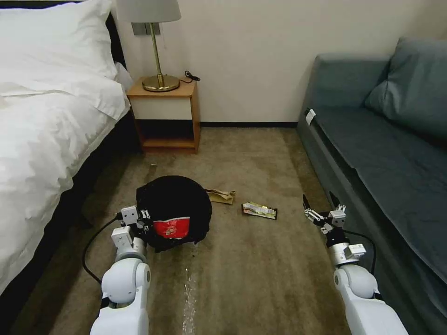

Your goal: Pick up the trash bin, then pick up the garbage on the floor and place it into the trash bin.

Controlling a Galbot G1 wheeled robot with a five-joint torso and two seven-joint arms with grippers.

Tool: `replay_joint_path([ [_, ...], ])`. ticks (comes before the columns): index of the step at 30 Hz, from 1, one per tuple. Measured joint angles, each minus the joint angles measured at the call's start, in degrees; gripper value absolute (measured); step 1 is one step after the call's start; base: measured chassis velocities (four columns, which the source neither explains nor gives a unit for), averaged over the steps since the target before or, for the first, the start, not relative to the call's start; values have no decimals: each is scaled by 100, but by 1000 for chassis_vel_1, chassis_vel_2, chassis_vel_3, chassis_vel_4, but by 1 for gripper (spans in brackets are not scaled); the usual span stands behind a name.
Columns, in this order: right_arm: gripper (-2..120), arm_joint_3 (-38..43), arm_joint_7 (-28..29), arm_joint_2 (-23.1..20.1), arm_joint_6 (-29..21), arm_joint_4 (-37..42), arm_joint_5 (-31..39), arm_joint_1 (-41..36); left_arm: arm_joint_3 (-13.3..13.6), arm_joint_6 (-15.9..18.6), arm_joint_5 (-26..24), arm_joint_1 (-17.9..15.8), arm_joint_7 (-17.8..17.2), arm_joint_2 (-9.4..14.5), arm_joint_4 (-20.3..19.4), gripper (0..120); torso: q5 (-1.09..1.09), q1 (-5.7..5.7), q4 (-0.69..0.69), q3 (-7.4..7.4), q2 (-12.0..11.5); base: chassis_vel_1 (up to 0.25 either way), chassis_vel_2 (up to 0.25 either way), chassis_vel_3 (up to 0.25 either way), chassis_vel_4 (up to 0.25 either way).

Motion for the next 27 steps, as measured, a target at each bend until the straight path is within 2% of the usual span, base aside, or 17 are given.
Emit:
replay_joint_path([
  [27, 96, -105, -109, -27, 71, -156, -87, 32, -55, -9, -37, -19, -2, 0, -28, 5, 0, 1, 0, 1, 0, -124, 118, 120, -118],
])
